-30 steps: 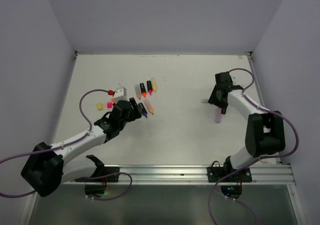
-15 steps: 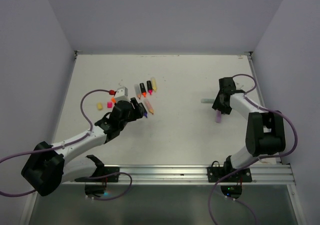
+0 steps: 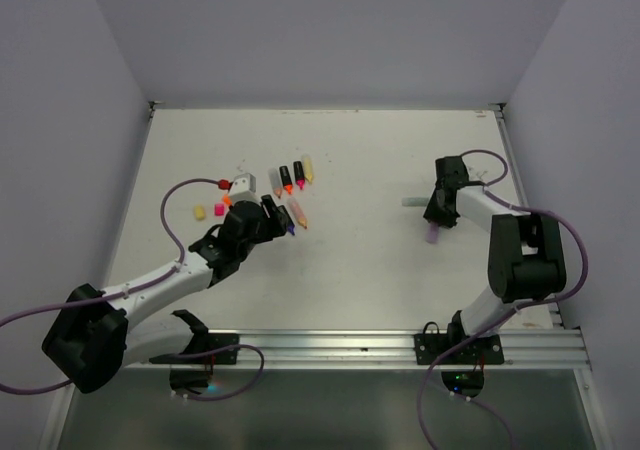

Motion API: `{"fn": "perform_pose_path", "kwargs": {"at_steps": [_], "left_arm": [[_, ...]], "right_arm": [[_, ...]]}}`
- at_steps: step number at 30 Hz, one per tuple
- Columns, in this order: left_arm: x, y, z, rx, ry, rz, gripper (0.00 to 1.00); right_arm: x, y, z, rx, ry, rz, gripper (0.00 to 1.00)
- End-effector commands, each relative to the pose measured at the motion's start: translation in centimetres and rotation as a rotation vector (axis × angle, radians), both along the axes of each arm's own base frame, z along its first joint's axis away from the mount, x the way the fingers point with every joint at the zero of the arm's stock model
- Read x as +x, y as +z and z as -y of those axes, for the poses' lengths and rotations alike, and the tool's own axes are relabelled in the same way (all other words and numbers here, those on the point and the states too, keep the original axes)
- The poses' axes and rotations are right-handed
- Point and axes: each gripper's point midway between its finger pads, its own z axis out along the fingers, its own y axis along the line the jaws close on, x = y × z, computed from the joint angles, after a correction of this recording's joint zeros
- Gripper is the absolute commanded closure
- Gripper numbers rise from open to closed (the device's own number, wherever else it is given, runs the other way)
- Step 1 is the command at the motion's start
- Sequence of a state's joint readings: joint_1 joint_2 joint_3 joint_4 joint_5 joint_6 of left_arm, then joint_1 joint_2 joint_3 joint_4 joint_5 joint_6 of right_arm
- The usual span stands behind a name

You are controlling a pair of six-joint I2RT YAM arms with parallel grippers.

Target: Open the pen caps

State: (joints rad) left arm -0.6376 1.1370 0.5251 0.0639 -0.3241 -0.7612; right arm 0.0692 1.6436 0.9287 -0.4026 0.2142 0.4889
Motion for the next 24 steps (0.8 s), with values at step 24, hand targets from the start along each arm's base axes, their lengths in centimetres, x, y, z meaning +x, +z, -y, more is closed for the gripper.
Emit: {"fn": "perform_pose_path", "kwargs": {"at_steps": [24], "left_arm": [[-2.0,4.0,13.4,-0.249,-0.603,0.138,0.39]], "right_arm": [[-0.7,10.3,-10.9,0.107,0.179,0.294,1.00]]}}
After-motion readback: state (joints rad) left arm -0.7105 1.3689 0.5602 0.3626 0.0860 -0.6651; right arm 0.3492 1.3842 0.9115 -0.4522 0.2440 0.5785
